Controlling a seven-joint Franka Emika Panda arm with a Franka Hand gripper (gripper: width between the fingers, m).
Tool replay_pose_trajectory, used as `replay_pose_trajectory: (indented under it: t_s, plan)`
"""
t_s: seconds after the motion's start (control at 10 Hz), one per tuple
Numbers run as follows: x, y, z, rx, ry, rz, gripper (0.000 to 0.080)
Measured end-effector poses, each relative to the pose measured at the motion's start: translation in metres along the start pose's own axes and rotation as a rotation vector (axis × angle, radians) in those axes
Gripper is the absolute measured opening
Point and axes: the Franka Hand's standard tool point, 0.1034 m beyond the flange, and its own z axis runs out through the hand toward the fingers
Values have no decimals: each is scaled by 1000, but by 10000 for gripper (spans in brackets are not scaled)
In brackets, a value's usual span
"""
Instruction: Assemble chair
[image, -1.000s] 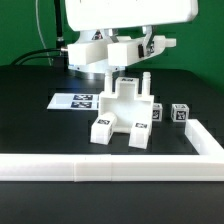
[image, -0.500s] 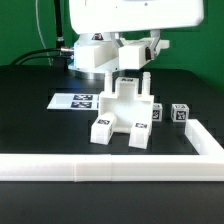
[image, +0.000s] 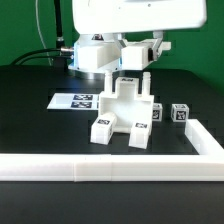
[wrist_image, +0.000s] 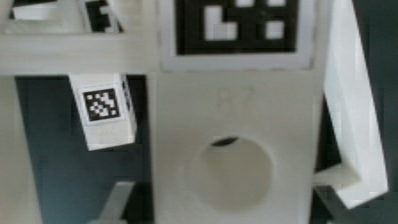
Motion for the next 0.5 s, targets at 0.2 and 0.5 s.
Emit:
replay_pose_trajectory:
  t_s: [0.2, 0.5]
  plan:
    - [-4, -2, 3, -1, -6, -23, 284]
    - [-4, -2, 3, -2, -8, -23, 284]
